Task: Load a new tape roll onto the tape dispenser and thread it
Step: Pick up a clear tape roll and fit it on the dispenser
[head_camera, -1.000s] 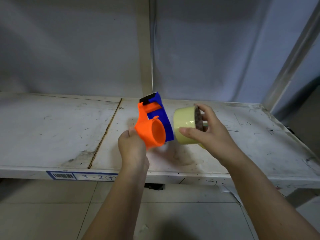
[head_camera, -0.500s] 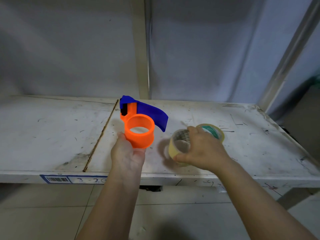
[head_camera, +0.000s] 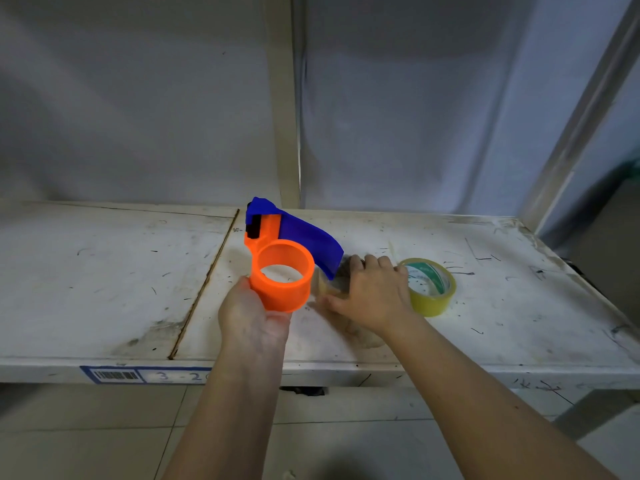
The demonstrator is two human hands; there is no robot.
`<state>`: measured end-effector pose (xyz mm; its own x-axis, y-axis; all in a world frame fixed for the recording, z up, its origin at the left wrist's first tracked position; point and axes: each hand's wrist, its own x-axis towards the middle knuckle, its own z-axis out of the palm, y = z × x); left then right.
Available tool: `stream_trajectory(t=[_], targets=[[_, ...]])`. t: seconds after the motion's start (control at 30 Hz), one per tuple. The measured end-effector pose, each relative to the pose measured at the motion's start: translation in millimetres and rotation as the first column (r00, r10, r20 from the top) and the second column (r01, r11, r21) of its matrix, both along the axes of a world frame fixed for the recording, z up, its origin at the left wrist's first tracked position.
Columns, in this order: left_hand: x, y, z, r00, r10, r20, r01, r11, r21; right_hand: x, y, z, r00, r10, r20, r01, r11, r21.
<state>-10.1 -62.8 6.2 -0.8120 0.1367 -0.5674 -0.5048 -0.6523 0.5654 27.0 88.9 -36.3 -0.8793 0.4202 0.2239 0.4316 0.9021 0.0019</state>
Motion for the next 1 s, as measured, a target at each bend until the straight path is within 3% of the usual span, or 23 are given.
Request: stream_trajectory(t=[0.1,0.2,0.33,0.5,0.6,0.67,0.73,0.8,1.0], targets=[[5.2,0.4,2.1,1.000,0.002,-0.002,-0.002,1.000,-0.015,14.6,8.6,7.3,0.997,0.006,-0.076,-0.010,0.999,-0.052],[9.9,0.6,3.5,1.000,0.014,-0.010,-0.015,1.000,-0.025,38.0,31.4,13.5,0.975,-0.120,-0.187,0.107,0.991,-0.076],[14.9,2.5,6.6,0.999,0.013,-0.031,-0.015,0.999,-0.041,65.7,57.2,11.9,0.962,-0.255,-0.094,0.244,0.963,-0.115],[20.4,5.7,9.9,0.999,0.014,-0.051,-0.018,0.997,-0.071,74.6,61.7,-0.7,0.980,-0.200,0.010,0.200,0.975,-0.101],[20.7,5.1,10.7,0.998,0.007,-0.066,-0.013,0.996,-0.085,78.0,66.9,7.8,0.972,-0.228,-0.061,0.203,0.940,-0.276],[20.1,4.5,11.0,0.996,0.005,-0.086,-0.014,0.995,-0.098,82.0,74.4,11.9,0.947,-0.246,-0.206,0.068,0.781,-0.620],[19.9,4.2,11.6,0.994,0.010,-0.106,-0.023,0.992,-0.122,86.8,77.1,14.6,0.893,-0.271,-0.360,-0.187,0.503,-0.844],[20.4,4.2,12.9,0.991,0.009,-0.130,-0.029,0.988,-0.150,89.6,75.4,16.0,0.869,-0.262,-0.420,-0.334,0.316,-0.888],[25.9,6.1,17.4,0.979,0.017,-0.202,-0.063,0.972,-0.226,85.0,58.8,23.0,0.837,-0.172,-0.519,-0.516,0.068,-0.854]])
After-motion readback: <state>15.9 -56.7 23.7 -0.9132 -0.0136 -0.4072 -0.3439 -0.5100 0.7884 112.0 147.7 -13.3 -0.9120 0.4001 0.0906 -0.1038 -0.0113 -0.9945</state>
